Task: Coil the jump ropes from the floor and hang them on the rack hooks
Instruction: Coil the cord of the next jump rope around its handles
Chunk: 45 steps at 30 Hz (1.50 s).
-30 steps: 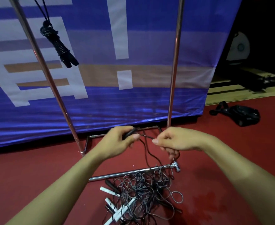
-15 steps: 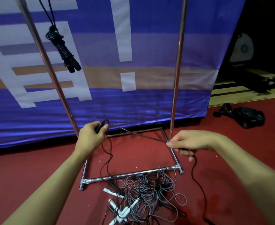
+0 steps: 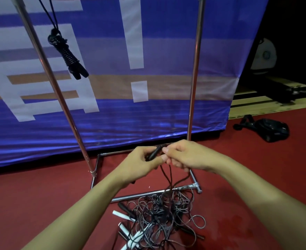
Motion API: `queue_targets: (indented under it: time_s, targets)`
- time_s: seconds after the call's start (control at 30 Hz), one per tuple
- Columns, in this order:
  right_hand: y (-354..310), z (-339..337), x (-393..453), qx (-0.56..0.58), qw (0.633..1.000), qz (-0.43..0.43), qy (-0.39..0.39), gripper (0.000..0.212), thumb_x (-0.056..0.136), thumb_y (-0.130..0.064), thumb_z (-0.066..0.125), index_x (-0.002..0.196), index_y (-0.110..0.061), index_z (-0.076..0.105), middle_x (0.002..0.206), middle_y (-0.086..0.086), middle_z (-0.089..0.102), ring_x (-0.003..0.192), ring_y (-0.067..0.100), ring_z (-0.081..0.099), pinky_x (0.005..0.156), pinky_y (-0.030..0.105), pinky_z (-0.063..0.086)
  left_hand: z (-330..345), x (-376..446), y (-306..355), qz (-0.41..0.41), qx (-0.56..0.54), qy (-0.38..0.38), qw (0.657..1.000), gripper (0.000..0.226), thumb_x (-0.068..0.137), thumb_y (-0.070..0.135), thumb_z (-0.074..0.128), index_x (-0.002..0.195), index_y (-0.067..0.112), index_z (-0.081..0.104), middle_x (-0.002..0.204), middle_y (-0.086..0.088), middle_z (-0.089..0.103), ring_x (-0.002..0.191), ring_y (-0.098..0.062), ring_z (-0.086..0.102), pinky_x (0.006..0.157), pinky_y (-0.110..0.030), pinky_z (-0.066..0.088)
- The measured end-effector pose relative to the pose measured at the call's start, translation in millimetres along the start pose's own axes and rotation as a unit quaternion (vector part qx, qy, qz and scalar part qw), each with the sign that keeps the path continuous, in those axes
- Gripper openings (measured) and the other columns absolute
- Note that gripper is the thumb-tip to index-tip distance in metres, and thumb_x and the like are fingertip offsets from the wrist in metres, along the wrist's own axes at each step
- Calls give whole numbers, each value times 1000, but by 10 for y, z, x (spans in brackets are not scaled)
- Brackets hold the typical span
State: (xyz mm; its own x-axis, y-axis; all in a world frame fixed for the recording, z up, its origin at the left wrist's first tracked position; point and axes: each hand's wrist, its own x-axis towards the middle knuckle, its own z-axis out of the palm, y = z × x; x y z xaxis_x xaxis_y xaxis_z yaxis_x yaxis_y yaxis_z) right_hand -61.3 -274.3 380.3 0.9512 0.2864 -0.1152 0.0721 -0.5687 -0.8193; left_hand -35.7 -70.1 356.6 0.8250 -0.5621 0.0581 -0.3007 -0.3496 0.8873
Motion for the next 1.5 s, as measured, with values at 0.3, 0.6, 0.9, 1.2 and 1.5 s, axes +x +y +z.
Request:
queue_targets:
  time_s: [0.3,0.6,0.9,1.2,1.5]
  targets:
    - [200,-232,-82,-32,992,61,-103,44,104,-46,53,70,-18,49,55,-5,46,51,10,45,62,26,54,-553,79,-228,-11,189,142,972,35,99,35,67,72,15,59,59,6,52,54,-7,41,57,-26,36]
    - [398,-261,-75,-18,998,51,-44,43,105,-53,44,76,-21,51,62,-1,36,53,12,30,48,22,32,-728,-74,-447,-45,163,178,969,8,95,22,74,97,29,74,54,16,58,50,7,49,59,-16,41]
    - [114,-24,-9,-44,999,-7,-7,43,106,-45,49,73,-20,63,52,-13,45,48,6,39,48,20,37,-129,35,-115,45,91,9,995,14,96,34,74,92,20,73,63,6,63,61,-7,56,65,-24,46]
    - [95,-8,-98,-11,993,57,-102,40,105,-45,52,78,-15,58,57,-6,44,48,10,40,49,23,45,-286,-3,-218,72,303,-8,950,19,103,41,58,93,25,59,78,5,65,69,-15,59,65,-35,45]
    - [136,-166,-95,-1,992,52,-118,40,108,-40,46,78,-14,53,56,-8,37,48,9,34,50,22,41,-707,-88,-475,2,289,23,957,34,102,44,57,77,22,51,66,5,55,59,-10,47,63,-35,40]
